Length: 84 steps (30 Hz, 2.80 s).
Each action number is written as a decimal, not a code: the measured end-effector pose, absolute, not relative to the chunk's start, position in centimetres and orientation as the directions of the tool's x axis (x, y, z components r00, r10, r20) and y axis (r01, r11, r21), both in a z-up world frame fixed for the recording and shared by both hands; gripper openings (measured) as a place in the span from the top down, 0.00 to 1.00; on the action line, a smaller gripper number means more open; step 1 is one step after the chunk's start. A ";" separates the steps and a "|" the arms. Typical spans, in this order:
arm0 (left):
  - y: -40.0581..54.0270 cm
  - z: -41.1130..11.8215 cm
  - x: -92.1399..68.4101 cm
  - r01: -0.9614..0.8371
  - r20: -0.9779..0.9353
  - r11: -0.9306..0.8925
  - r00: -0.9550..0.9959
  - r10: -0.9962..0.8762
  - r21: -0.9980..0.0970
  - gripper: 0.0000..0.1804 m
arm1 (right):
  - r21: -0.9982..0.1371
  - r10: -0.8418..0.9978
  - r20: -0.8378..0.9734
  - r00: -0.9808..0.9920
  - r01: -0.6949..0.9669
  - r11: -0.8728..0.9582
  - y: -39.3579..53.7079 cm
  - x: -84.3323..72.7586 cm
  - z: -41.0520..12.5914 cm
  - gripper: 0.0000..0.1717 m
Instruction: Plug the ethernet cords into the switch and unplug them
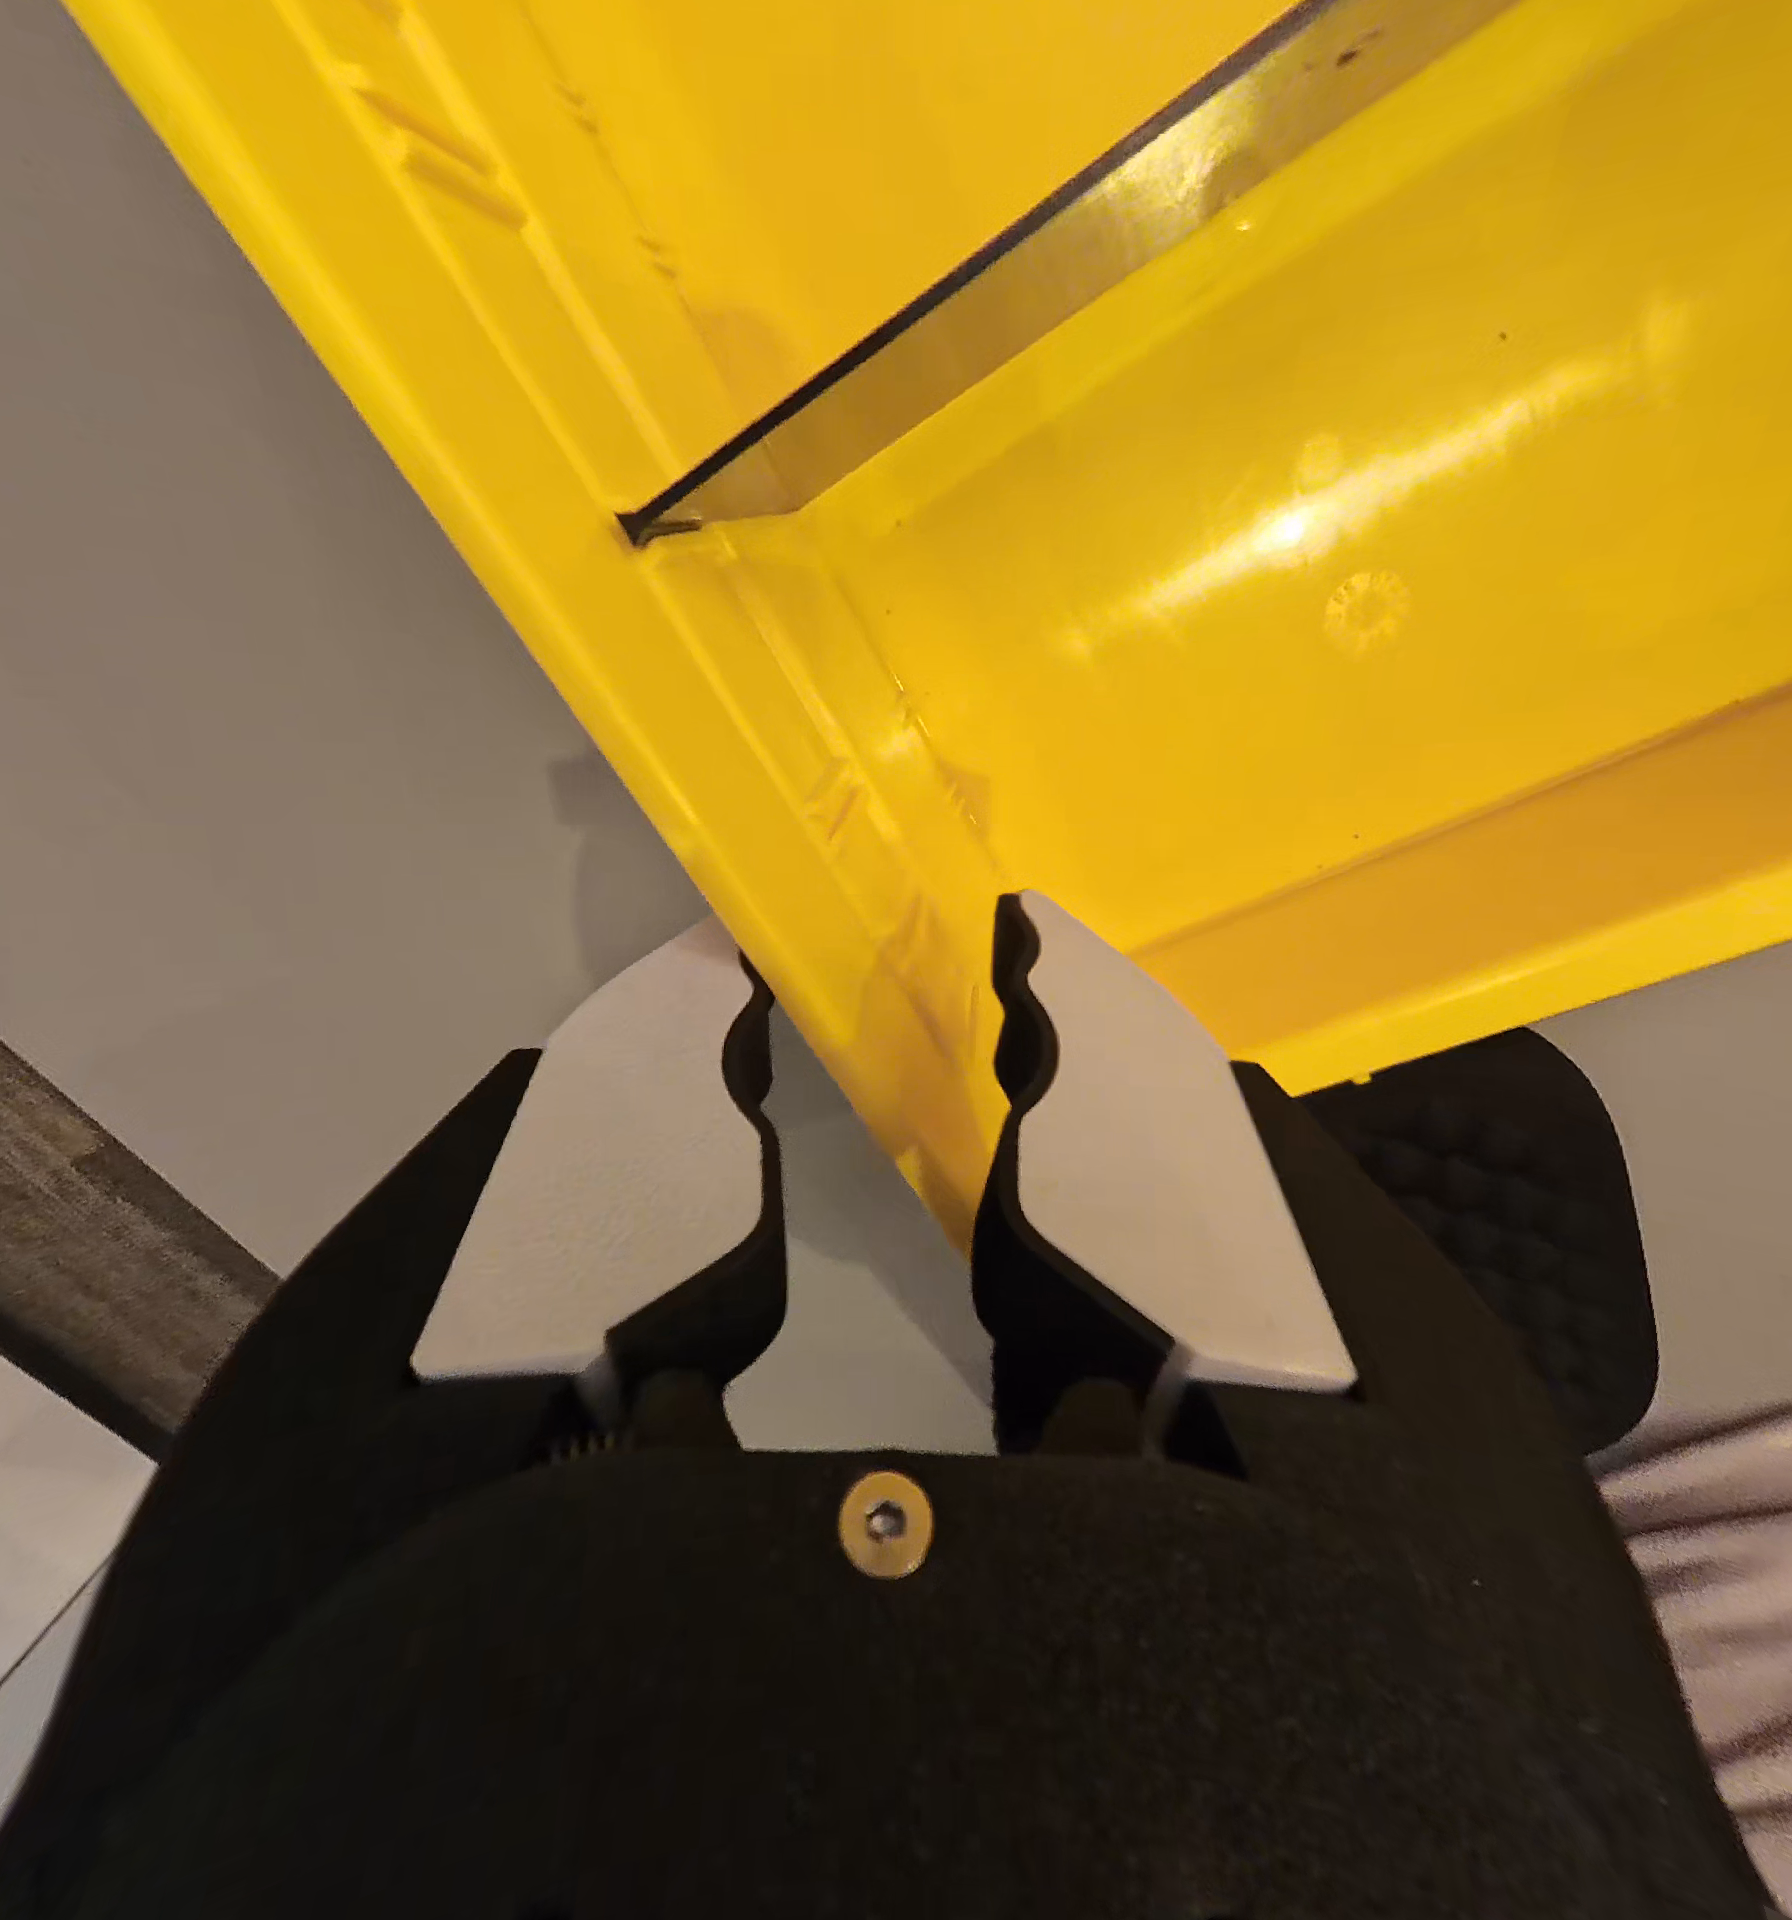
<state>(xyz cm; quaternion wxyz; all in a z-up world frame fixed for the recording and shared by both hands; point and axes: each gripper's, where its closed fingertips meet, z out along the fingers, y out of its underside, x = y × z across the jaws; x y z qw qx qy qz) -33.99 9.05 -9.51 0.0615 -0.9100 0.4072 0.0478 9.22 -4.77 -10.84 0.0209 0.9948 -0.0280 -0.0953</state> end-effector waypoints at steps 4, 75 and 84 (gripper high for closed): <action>9.3 -7.9 -33.6 -0.755 -0.125 -0.637 0.654 -0.746 -0.155 0.77 | -0.091 -0.166 -0.096 0.981 -0.175 -0.980 -5.4 10.5 -7.0 0.77; 2.5 4.7 -31.2 -0.763 -0.296 -0.213 0.469 -0.832 -0.610 0.78 | 0.045 0.118 -0.104 0.988 0.123 -0.991 7.1 -16.6 -12.5 0.95; 2.6 4.5 -31.2 -0.768 -0.297 -0.214 0.465 -0.834 -0.603 0.78 | 0.039 0.133 -0.122 0.983 0.139 -0.990 7.4 -16.9 -12.2 0.97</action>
